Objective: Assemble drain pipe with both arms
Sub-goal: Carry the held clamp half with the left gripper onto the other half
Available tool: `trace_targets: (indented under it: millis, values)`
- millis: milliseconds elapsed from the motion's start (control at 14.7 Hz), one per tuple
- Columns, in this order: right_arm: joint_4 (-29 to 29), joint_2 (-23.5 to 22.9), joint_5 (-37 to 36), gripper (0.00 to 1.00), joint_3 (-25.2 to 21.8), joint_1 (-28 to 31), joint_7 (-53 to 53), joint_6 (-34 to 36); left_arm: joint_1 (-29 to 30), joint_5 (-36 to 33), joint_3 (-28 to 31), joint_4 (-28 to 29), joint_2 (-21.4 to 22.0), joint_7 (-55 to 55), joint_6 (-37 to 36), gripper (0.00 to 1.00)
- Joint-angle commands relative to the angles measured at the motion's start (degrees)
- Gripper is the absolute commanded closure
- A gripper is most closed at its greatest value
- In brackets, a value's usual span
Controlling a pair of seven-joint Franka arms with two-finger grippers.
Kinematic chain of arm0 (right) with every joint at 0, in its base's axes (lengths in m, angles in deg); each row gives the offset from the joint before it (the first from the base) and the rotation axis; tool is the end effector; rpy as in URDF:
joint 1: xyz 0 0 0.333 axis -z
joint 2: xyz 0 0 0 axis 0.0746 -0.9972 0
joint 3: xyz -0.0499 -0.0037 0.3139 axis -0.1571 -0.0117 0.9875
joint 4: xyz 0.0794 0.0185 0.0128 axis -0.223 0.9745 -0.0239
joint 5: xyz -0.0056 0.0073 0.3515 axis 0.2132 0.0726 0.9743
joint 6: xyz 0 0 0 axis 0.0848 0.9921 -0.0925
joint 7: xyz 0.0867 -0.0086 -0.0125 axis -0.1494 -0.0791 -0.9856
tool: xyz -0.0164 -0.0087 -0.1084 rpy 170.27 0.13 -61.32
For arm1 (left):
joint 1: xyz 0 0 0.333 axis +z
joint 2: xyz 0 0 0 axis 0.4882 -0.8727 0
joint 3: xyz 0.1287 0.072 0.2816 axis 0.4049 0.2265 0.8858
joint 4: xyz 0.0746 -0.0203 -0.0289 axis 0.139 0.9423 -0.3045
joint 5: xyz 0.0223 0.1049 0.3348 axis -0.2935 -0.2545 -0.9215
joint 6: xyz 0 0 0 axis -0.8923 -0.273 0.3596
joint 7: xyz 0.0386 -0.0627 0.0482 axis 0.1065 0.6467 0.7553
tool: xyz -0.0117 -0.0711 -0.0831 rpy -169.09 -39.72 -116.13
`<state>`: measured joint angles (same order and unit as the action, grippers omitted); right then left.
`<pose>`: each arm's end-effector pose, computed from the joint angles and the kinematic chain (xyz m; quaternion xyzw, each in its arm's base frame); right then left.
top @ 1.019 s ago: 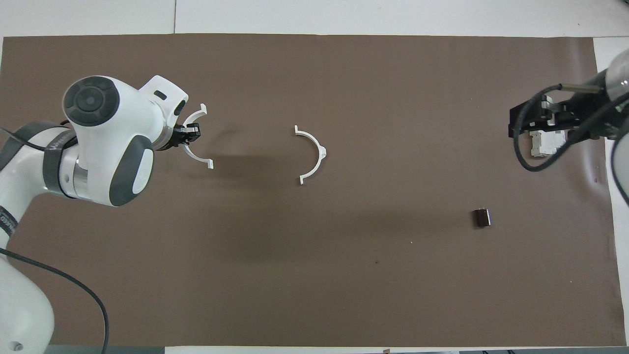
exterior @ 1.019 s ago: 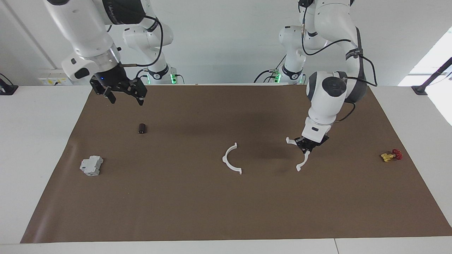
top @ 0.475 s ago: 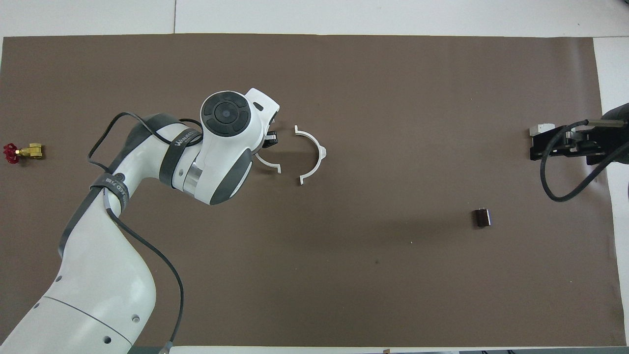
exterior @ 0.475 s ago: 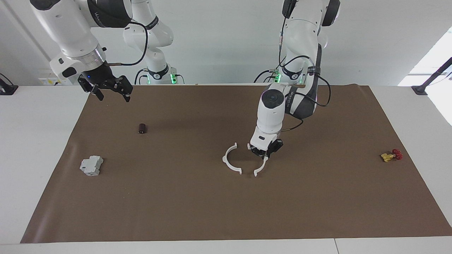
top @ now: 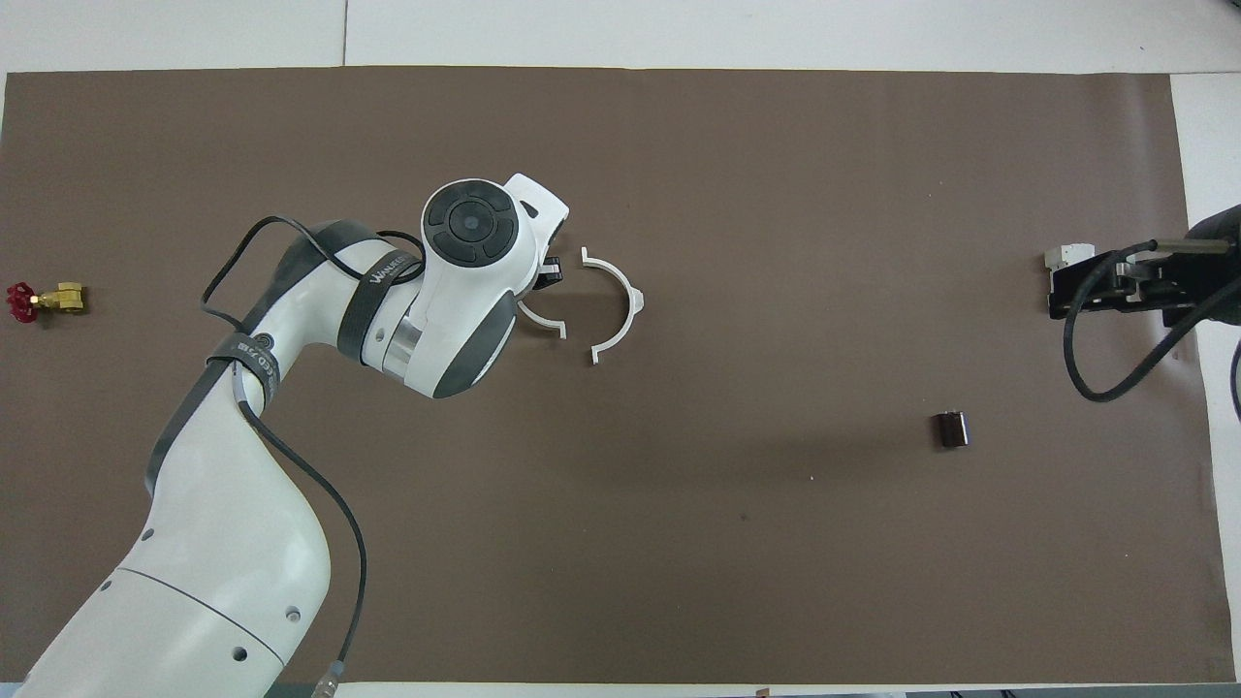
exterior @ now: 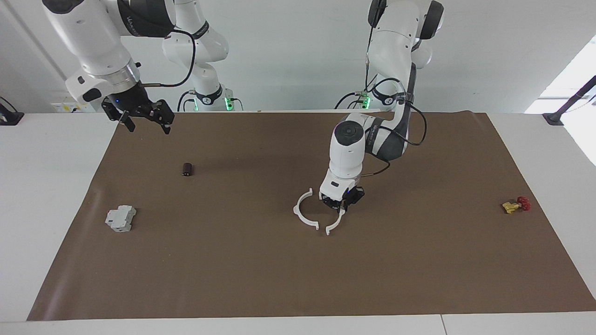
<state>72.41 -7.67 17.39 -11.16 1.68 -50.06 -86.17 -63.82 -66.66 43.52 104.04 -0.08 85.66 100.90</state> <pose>0.5025 -0.0004 0.6032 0.9983 -0.0507 -0.0260 0.0077 0.5440 -0.3411 0.3434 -0.9978 -0.0310 -0.0515 0.0277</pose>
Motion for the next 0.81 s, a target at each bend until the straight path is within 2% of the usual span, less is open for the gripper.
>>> trace_targets:
  millis: [0, 407, 475, 611, 747]
  values:
    - [-1.0, -0.5, 0.1, 0.0, 0.1, 1.4, -1.9, 0.4, -2.3, -1.2, 0.8, 2.4, 0.3, 0.9, 2.1, 1.0]
    - [-0.8, -0.4, 0.2, 0.0, 0.0, 1.4, -1.9, 0.9, -2.8, -1.1, 0.8, 3.5, 0.8, 1.0, 2.0, 1.0]
    - [-0.6, -0.3, 0.2, 0.0, -0.1, 1.4, -1.9, 0.5, -2.8, -1.1, 0.8, 3.4, 0.8, 1.0, 1.9, 0.78]
    - [-1.1, -0.4, 0.3, 0.0, 0.0, 2.2, -1.9, 0.9, -2.5, -1.2, 1.0, 3.1, 0.7, 1.0, 2.1, 0.0]
    - [-1.2, -0.5, 0.4, 0.0, 0.0, 2.6, -2.0, 1.0, -2.2, -1.2, 1.1, 2.6, 0.7, 1.0, 1.9, 0.0]
